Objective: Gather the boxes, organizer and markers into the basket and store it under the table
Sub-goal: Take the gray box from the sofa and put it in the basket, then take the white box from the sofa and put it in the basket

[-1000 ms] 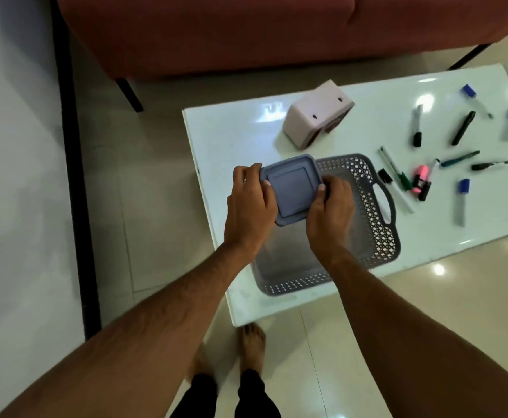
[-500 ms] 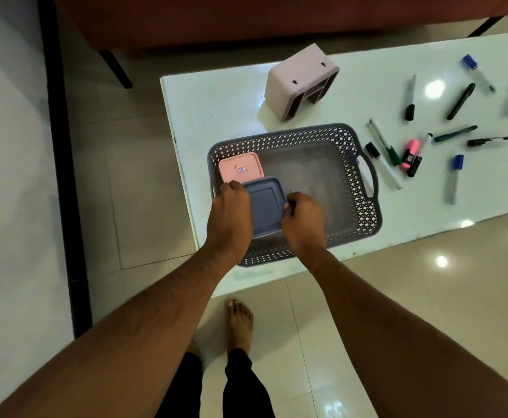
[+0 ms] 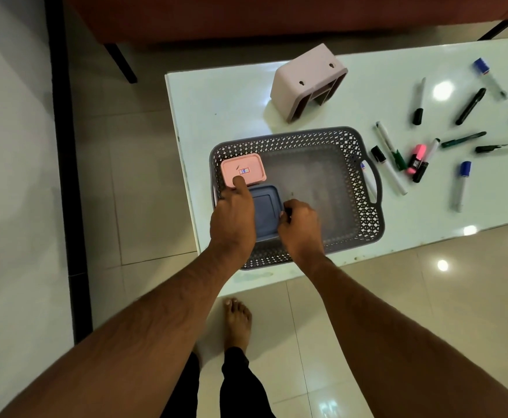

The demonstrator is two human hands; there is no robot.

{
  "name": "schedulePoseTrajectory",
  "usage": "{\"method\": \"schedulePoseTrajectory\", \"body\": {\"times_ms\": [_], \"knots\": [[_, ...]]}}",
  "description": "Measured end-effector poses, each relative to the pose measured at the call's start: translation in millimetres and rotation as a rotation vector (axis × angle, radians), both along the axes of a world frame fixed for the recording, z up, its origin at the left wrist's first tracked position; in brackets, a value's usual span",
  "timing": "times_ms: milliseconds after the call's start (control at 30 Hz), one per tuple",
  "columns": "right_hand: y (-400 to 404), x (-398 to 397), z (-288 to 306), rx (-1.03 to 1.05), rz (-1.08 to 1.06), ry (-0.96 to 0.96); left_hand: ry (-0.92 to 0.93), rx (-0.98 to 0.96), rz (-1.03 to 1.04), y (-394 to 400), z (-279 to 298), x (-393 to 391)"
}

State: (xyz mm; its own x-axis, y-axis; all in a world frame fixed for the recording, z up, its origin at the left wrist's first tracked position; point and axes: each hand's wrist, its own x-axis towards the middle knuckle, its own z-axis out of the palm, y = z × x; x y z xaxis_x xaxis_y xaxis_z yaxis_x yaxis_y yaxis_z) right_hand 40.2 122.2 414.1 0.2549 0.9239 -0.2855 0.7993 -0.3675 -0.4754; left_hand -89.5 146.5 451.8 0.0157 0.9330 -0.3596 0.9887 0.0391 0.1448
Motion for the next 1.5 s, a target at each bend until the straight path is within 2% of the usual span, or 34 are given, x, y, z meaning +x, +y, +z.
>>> {"method": "schedulePoseTrajectory", "body": {"times_ms": [367, 600, 767, 933, 1033, 1333, 1500], "knots": [[-1, -3, 8, -0.044, 0.015, -0.01, -0.104, -0.043, 0.027, -2, 7, -5], [4, -10, 30, -0.051, 0.083, -0.098, -0.227, -0.103, 0.058, -3, 22, -13], [14, -20, 55, -0.039, 0.16, -0.183, -0.22, -0.01, -0.043, 6, 38, -26], [44, -41, 96, -0.023, 0.257, -0.333, -0.016, 0.202, -0.107, 43, 69, -67], [69, -60, 125, 0.002, 0.279, -0.363, 0.001, 0.286, -0.088, 77, 89, -99], [169, -103, 197, 0.095, 0.254, -0.396, 0.094, 0.302, -0.159, 179, 173, -169], [247, -113, 246, 0.101, 0.206, -0.383, 0.086, 0.341, -0.181, 258, 229, -194]]}}
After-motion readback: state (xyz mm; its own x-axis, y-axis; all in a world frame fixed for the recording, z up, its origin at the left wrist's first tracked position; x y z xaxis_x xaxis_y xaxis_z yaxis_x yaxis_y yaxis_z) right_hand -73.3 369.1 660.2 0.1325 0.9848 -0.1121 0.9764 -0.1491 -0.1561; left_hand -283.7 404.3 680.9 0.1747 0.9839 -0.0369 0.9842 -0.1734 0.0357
